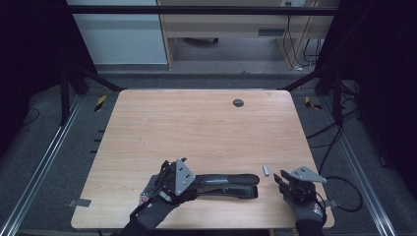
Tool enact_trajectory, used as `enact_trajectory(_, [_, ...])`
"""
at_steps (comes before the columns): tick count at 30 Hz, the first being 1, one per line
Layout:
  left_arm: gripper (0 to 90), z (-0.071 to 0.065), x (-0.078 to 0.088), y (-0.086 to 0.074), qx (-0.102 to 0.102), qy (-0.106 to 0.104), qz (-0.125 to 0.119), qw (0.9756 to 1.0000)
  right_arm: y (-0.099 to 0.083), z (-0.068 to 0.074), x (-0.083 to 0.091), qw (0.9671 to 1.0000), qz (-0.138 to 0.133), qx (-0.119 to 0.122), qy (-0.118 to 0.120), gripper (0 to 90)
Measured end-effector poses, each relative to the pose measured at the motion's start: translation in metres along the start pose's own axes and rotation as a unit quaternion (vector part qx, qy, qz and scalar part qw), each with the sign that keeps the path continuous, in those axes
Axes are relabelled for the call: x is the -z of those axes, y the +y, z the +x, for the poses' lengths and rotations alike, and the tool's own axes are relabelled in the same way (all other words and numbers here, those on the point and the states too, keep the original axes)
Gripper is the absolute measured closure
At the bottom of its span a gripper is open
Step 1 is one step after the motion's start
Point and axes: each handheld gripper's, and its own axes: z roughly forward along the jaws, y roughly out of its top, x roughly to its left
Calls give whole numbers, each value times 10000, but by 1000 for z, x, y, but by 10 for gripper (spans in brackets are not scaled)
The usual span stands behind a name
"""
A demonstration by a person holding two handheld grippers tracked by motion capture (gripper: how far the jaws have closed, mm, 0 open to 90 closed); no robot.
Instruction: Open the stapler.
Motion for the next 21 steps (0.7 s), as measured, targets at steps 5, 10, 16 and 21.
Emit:
enact_trajectory(5, [273,-9,-6,6,-163,-22,18,9999,0,1,1,10000,-10,-47,26,682])
enact_trajectory(10, [271,-18,-11,10,-312,-25,61,9995,0,1,1,10000,-17,-42,45,683])
enact_trajectory(16, [266,-29,-16,13,-458,-38,71,9989,0,1,1,10000,-37,-16,34,686])
enact_trajectory(21, [262,-36,-18,16,-550,-43,57,9985,0,0,1,10000,-48,-15,34,696])
